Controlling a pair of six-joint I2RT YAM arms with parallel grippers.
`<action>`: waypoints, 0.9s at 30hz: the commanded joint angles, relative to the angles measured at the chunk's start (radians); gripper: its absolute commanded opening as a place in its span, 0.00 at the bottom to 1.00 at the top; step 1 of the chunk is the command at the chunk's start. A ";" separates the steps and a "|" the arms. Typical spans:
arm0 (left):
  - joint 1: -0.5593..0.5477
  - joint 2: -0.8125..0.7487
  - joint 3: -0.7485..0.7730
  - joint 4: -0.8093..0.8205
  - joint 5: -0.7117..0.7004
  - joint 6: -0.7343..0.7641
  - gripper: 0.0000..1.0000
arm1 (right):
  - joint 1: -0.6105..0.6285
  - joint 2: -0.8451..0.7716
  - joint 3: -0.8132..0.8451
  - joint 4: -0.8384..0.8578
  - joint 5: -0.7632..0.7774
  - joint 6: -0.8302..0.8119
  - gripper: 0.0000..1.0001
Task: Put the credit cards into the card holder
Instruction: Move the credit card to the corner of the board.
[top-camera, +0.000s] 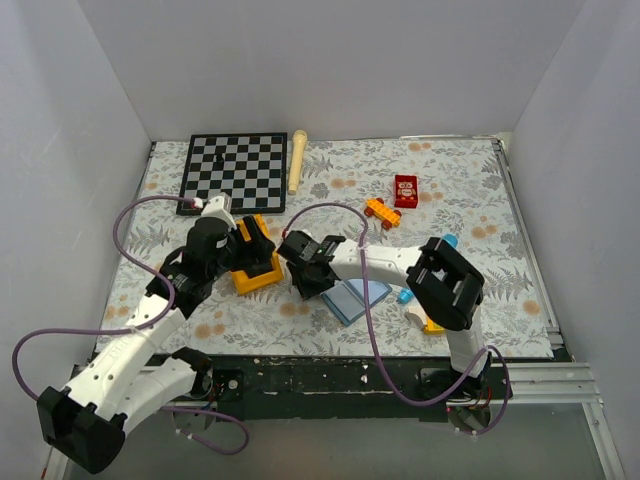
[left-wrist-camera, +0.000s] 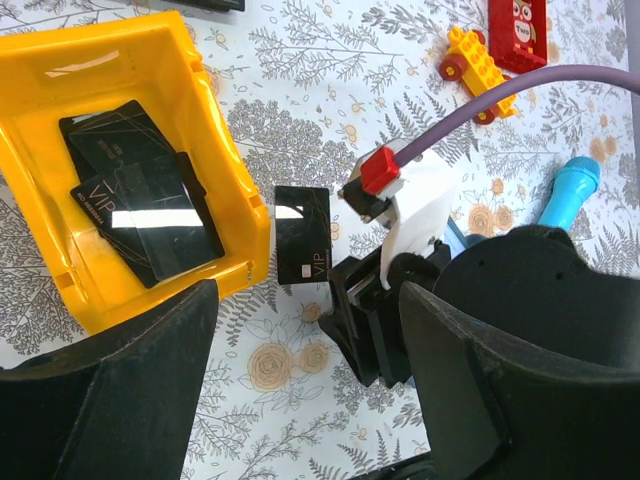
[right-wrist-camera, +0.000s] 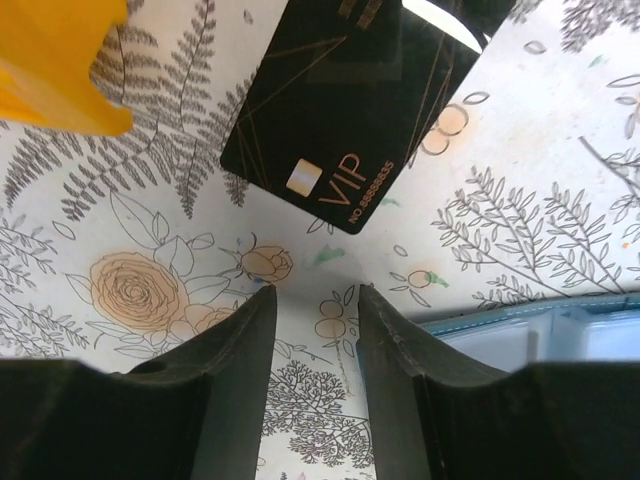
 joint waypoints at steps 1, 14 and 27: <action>0.019 -0.048 0.052 -0.020 -0.051 -0.006 0.73 | -0.052 -0.036 0.081 -0.003 0.000 0.030 0.48; 0.220 -0.132 -0.002 -0.038 0.045 -0.051 0.75 | -0.141 0.159 0.371 -0.063 0.048 0.008 0.53; 0.241 -0.134 -0.003 -0.035 0.068 -0.018 0.74 | -0.143 0.242 0.349 -0.063 0.065 0.000 0.51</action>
